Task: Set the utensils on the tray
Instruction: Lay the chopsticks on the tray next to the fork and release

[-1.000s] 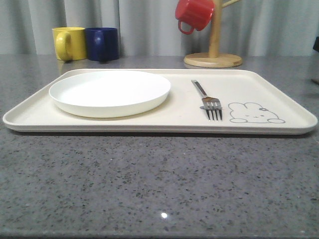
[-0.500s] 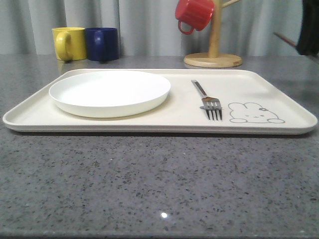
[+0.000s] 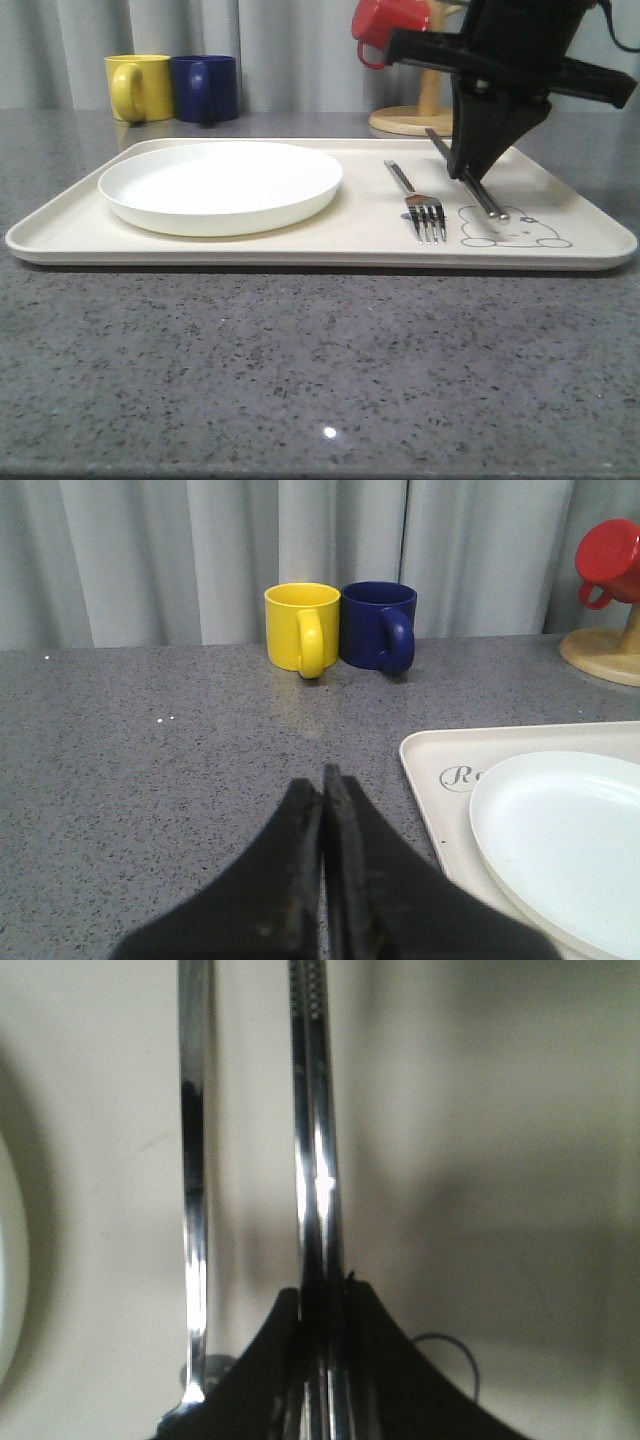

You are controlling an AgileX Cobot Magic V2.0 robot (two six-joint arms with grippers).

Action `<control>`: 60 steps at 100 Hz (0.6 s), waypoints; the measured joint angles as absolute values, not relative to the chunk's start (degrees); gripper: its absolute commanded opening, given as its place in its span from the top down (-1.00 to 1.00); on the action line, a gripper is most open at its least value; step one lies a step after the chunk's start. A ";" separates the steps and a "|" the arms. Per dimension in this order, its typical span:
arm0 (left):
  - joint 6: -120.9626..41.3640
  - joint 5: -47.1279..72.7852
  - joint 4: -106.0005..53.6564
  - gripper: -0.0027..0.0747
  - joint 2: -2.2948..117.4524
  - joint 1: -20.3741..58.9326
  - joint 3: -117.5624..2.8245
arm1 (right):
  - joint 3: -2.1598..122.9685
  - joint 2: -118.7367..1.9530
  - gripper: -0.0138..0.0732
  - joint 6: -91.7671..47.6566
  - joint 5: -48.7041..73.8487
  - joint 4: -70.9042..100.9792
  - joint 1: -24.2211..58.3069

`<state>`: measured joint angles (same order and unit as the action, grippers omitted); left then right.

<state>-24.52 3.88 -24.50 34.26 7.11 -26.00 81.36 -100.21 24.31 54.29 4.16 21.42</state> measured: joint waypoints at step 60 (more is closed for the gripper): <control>-24.52 3.88 -24.50 0.98 34.26 7.11 -26.00 | 81.68 -102.01 -0.24 24.52 53.25 4.29 21.52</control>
